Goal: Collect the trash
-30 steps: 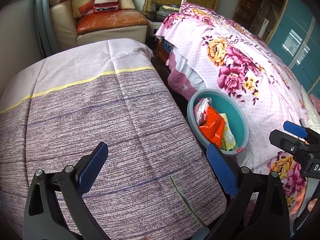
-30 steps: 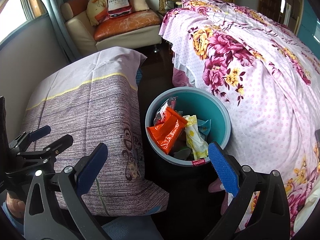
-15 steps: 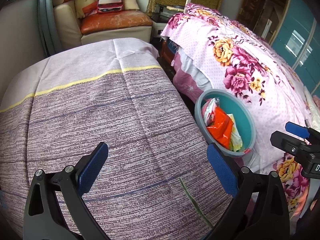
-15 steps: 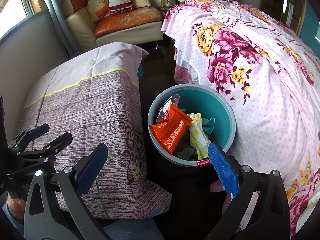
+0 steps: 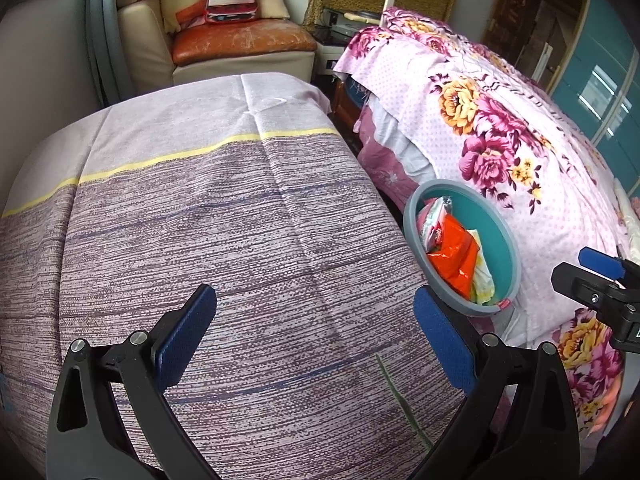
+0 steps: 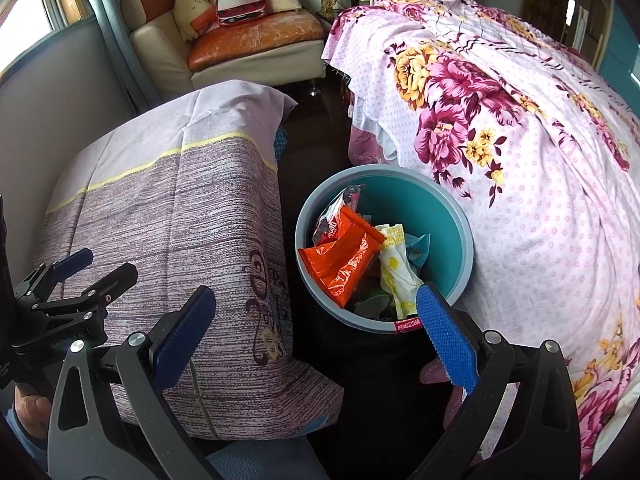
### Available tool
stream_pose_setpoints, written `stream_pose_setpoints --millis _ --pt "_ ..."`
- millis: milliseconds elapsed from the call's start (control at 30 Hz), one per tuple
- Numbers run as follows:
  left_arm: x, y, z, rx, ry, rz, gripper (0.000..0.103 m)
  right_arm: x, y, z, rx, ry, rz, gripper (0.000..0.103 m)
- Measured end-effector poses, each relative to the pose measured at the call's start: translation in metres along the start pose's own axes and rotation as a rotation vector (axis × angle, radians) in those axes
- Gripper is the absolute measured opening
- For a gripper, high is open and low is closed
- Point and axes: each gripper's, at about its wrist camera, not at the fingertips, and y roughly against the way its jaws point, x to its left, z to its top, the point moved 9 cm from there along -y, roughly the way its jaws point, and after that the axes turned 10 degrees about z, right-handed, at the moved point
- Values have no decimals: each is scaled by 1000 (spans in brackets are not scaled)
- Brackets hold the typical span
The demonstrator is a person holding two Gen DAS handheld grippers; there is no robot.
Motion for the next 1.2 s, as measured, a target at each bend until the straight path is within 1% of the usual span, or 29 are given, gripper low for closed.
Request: stream_pose_setpoints --millis 1200 --pt "4 1 0 -2 -5 1 99 -2 -1 3 1 2 -7 96"
